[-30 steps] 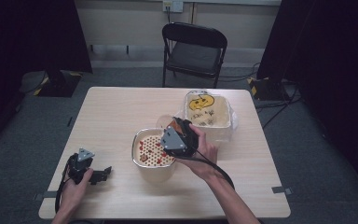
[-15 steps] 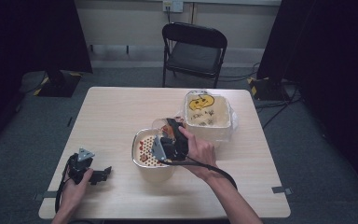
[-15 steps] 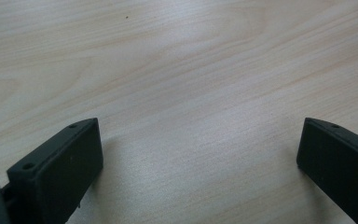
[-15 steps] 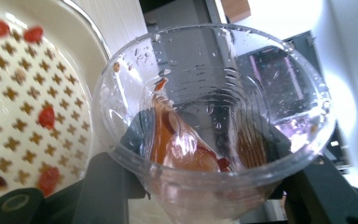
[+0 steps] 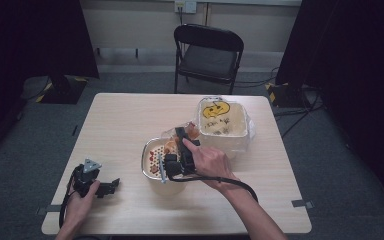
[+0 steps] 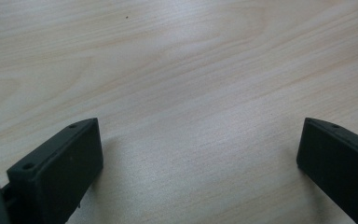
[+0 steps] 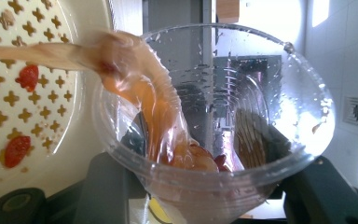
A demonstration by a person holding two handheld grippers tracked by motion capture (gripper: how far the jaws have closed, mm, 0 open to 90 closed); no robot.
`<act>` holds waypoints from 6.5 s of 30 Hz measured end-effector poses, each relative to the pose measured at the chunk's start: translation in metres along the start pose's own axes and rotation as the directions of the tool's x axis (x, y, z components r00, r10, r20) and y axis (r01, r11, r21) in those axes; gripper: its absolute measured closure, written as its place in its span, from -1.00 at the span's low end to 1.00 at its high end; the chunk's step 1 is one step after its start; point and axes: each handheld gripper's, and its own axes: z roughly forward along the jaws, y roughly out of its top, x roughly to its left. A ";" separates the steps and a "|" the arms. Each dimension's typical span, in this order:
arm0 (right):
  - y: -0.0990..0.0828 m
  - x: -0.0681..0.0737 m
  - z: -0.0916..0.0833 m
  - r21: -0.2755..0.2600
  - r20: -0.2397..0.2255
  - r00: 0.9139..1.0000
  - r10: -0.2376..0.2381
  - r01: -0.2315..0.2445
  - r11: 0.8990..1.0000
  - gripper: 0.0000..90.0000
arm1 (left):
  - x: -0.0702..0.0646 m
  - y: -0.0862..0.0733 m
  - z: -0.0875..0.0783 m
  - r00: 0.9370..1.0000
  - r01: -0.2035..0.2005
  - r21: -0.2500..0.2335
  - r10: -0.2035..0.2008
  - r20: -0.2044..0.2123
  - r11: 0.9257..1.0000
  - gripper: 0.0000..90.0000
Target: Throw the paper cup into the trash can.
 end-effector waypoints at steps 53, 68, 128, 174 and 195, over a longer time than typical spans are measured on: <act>0.006 -0.008 -0.008 0.165 0.045 0.820 -0.571 0.557 0.814 0.15 | 0.000 0.000 0.000 1.000 0.000 0.000 0.000 0.001 1.000 -1.00; 0.007 -0.027 -0.010 0.040 -0.023 0.980 -0.200 0.200 0.979 0.17 | 0.000 0.000 0.000 1.000 0.000 0.000 0.000 0.000 1.000 -1.00; -0.103 -0.069 0.022 -0.113 -0.402 0.213 0.891 -0.977 0.183 0.17 | 0.000 0.000 0.000 1.000 0.000 0.000 0.000 0.001 1.000 -1.00; -0.185 -0.063 0.069 0.107 -0.235 0.052 0.971 -0.991 0.079 -0.66 | 0.000 0.000 0.000 1.000 0.000 0.000 0.000 0.001 1.000 -1.00; -0.187 -0.050 0.015 0.082 -0.270 0.089 0.959 -0.990 0.115 -0.62 | 0.000 0.000 0.000 1.000 -0.006 0.003 0.006 -0.001 1.000 -1.00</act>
